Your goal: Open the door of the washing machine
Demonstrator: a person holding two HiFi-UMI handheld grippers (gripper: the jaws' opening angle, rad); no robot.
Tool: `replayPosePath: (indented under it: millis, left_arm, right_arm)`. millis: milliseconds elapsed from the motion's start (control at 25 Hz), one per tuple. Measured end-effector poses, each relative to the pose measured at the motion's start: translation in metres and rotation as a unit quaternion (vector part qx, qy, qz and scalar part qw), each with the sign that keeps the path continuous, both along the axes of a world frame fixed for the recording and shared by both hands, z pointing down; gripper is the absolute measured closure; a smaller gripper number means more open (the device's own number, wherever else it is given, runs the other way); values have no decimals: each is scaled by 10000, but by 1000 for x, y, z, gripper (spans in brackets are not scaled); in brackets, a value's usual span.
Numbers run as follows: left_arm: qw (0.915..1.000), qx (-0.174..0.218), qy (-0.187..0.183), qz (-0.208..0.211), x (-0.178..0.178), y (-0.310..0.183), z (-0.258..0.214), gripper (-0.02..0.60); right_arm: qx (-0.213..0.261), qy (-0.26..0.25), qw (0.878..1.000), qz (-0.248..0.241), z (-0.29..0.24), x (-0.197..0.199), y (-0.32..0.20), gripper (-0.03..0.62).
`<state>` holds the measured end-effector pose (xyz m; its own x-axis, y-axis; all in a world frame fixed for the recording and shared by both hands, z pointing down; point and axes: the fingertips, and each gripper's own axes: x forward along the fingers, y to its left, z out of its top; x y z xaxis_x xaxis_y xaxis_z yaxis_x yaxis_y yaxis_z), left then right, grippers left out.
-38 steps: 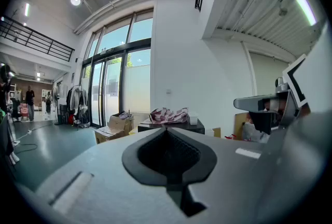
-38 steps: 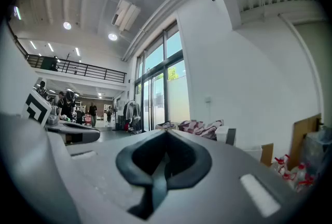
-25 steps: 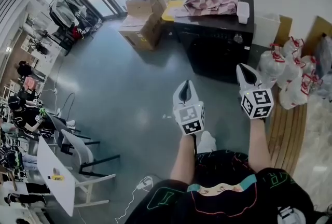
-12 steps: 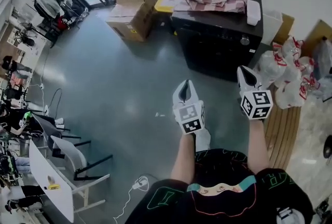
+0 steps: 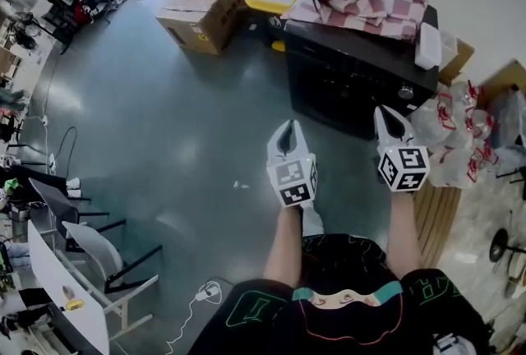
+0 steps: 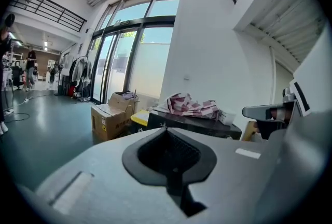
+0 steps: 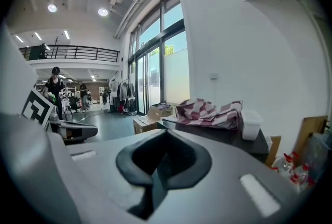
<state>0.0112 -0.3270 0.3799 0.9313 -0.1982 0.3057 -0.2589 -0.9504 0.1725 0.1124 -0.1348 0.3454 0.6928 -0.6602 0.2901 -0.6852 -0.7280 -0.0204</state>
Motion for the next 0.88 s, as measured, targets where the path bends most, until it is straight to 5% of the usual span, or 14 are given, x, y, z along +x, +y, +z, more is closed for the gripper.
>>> replayPosePath:
  millis: [560, 880]
  left_arm:
    - [9954, -271, -419, 813, 137, 30, 54, 571]
    - [9945, -107, -943, 450, 200, 10, 90, 571]
  right_arm:
    - [-479, -198, 9969, 594, 31, 98, 35, 591]
    - [-909, 60, 9940, -597, 48, 164, -23, 591]
